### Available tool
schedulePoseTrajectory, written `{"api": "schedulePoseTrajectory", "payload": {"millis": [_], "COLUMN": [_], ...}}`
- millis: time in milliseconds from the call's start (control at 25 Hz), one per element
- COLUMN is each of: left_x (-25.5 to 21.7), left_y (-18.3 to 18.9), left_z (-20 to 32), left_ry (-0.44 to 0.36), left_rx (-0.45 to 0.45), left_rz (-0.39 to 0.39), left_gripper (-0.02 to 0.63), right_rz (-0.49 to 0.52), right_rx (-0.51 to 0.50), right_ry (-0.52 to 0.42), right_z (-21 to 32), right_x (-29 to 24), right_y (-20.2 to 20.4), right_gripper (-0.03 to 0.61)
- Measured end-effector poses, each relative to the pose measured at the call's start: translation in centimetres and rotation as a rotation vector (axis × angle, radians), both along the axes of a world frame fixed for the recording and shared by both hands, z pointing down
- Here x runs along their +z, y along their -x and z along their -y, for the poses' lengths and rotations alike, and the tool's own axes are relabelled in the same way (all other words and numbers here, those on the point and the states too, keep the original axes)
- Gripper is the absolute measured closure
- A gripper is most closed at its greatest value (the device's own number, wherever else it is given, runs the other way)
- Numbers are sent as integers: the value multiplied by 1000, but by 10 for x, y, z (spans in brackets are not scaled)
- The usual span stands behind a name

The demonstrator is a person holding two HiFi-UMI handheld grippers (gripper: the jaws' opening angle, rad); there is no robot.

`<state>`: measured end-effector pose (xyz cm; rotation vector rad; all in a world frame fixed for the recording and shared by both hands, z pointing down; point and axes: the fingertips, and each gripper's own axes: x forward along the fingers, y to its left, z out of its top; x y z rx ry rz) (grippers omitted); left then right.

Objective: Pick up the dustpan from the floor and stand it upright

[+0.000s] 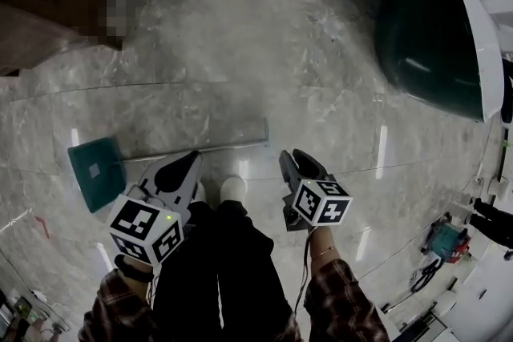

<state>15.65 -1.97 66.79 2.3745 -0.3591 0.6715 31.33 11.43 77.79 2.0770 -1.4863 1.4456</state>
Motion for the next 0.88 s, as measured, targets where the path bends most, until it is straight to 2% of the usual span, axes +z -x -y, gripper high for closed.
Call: {"api": "schedulePoseTrajectory", "payload": {"millis": [240,360,440,560,720,880], "left_x": [120,168,192,226,264,294], "left_y": [-2,-2,-3,-1,2,9], "left_z": [21,27,32,49,67,78], "left_ry": [21,82,96,60,48,64], "left_rx": [5,52,61,46,1,-37], "left_rz": [15,8,-6,6,3,3], "left_gripper": [602,603,601,603,603,603], "right_rz": [14,14,5,20,-26,-6], "right_rx": [24,25,2,1,-9,4], "right_ry": [60,107,144,172,241,289], "right_z": [2,0,-1,1,-4,-6], "right_x": [123,180,213,256,308,346], "right_y": [-12,-14,-15,-19,-36,-47], "right_gripper": [459,459,459,459,459,459]}}
